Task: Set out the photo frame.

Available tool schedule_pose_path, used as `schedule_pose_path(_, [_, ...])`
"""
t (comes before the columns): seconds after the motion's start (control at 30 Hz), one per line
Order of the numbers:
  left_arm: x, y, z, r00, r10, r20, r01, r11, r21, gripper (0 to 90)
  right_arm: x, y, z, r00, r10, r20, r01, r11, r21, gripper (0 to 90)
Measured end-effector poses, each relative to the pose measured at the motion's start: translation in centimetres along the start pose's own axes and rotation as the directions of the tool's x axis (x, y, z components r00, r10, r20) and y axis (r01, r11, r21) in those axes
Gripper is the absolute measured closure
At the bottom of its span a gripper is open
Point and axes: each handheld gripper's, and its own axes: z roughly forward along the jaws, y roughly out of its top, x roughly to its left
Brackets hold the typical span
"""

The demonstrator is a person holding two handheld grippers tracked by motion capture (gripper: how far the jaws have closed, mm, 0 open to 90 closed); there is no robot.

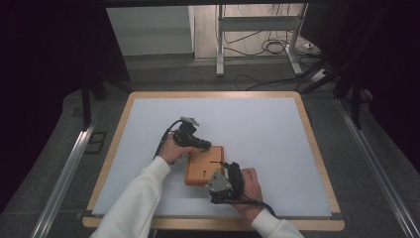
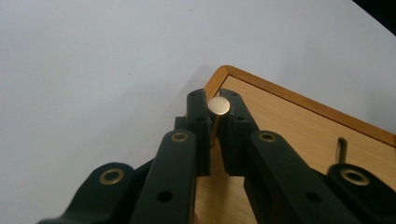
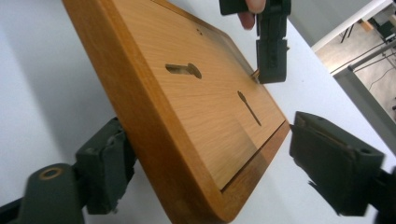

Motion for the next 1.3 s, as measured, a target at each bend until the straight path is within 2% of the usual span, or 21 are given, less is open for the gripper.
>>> schedule_pose_path(0.07, [-0.1, 0.0, 0.0, 1.0, -0.006, -0.004, 0.006, 1.0, -0.002, 84.0, -0.1, 0.1, 0.2, 1.0, 0.002, -0.007, -0.002, 1.0, 0.004, 19.8])
schedule_pose_path(0.2, [-0.1, 0.0, 0.0, 0.9999, -0.006, -0.009, 0.006, 1.0, -0.003, 84.1, 0.1, 0.3, 0.8, 0.9994, -0.034, 0.009, 0.034, 0.999, 0.011, 25.3])
schedule_pose_path(0.23, [-0.1, 0.0, 0.0, 0.9999, -0.006, -0.009, 0.006, 1.0, -0.003, 84.0, 0.1, 0.3, 0.8, 0.9994, -0.034, 0.009, 0.034, 0.999, 0.011, 25.3])
schedule_pose_path(0.3, [0.1, 0.0, 0.1, 0.9998, -0.02, -0.002, 0.02, 0.9997, -0.014, 84.0, -0.2, 0.5, 0.6, 0.9995, -0.03, -0.012, 0.03, 1.0, 0.002, 31.9])
schedule_pose_path(0.37, [0.2, 0.0, 0.1, 0.9998, -0.018, -0.003, 0.018, 0.9997, -0.017, 84.0, -0.5, 0.6, 0.4, 0.9996, -0.016, -0.023, 0.016, 1.0, -0.011, 36.7])
schedule_pose_path(0.4, [0.2, 0.0, 0.1, 0.9998, -0.015, -0.01, 0.015, 0.9997, -0.021, 84.0, -0.5, 0.6, 0.4, 0.9996, -0.016, -0.023, 0.016, 1.0, -0.011, 36.7])
schedule_pose_path(0.5, [0.1, -0.1, 0.2, 0.9994, -0.013, -0.032, 0.012, 0.9994, -0.031, 82.7, -1.4, 0.5, 0.1, 0.9986, 0.034, -0.041, -0.035, 0.999, -0.027, 36.8])
schedule_pose_path(0.7, [-0.1, -0.3, 0.0, 0.9992, -0.003, -0.04, 0.002, 0.9993, -0.036, 79.8, -1.5, 0.5, 0.0, 0.9988, 0.019, -0.044, -0.019, 1.0, -0.017, 37.2])
schedule_pose_path(0.73, [-0.2, -0.3, -0.4, 0.9971, 0.002, -0.077, -0.006, 0.9988, -0.048, 75.5, -1.5, 0.5, 0.0, 0.9988, 0.018, -0.046, -0.019, 1.0, -0.016, 37.2])
schedule_pose_path(0.77, [-0.2, -0.3, -0.4, 0.9971, 0.002, -0.077, -0.006, 0.9988, -0.048, 70.5, -1.5, 0.5, 0.0, 0.9988, 0.018, -0.046, -0.019, 1.0, -0.016, 37.2])
schedule_pose_path(0.8, [-0.2, -0.4, -0.7, 0.9958, 0.001, -0.092, -0.006, 0.9983, -0.059, 70.5, -1.6, 0.5, 0.0, 0.9986, 0.02, -0.048, -0.02, 1.0, -0.017, 37.3])
schedule_pose_path(0.83, [-0.3, -0.6, -1.5, 0.9927, 0.002, -0.121, -0.013, 0.9963, -0.085, 65.1, -1.7, 0.6, 0.0, 0.9983, 0.022, -0.054, -0.023, 1.0, -0.014, 37.4])
schedule_pose_path(0.87, [-0.3, -0.6, -1.5, 0.9927, 0.002, -0.121, -0.013, 0.9963, -0.085, 61.2, -1.7, 0.6, 0.0, 0.9983, 0.022, -0.054, -0.023, 1.0, -0.014, 37.4])
schedule_pose_path(0.9, [-0.3, -1.1, -2.5, 0.9853, -0.008, -0.171, -0.011, 0.994, -0.109, 56.5, -1.9, 0.7, 0.0, 0.9979, 0.027, -0.06, -0.028, 1.0, -0.015, 37.5])
schedule_pose_path(0.93, [-0.3, -1.1, -2.5, 0.9853, -0.008, -0.171, -0.011, 0.994, -0.109, 52.6, -1.9, 0.7, 0.0, 0.9979, 0.027, -0.06, -0.028, 1.0, -0.015, 37.5])
schedule_pose_path(0.97, [-0.3, -1.3, -3.1, 0.9821, -0.015, -0.188, -0.008, 0.9927, -0.12, 52.6, -2.0, 0.7, 0.0, 0.9976, 0.03, -0.062, -0.031, 0.999, -0.013, 37.7])
schedule_pose_path(1.0, [-0.3, -1.6, -3.4, 0.98, -0.02, -0.198, -0.006, 0.9914, -0.131, 48.6, -2.1, 0.8, -0.1, 0.9977, 0.03, -0.061, -0.031, 0.999, -0.014, 38.6])
schedule_pose_path(1.03, [-0.4, -2.5, -4.6, 0.9736, -0.036, -0.225, -0.001, 0.9868, -0.162, 47.0, -2.2, 0.9, -0.1, 0.9977, 0.03, -0.061, -0.031, 0.999, -0.012, 39.0])
schedule_pose_path(1.13, [-0.3, -3.4, -5.5, 0.9708, -0.046, -0.236, 0.004, 0.9845, -0.175, 44.4, -2.3, 1.0, -0.1, 0.9976, 0.033, -0.06, -0.034, 0.999, -0.012, 39.9])
schedule_pose_path(1.23, [0.0, -5.2, -7.0, 0.962, -0.054, -0.268, 0.01, 0.9867, -0.162, 42.3, -2.7, 1.5, -0.2, 0.9975, 0.032, -0.063, -0.033, 0.999, -0.007, 41.9])
schedule_pose_path(1.3, [0.1, -5.6, -7.3, 0.9609, -0.065, -0.269, 0.021, 0.986, -0.165, 41.8, -3.1, 1.8, -0.2, 0.997, 0.033, -0.07, -0.033, 0.999, 0.001, 42.8])
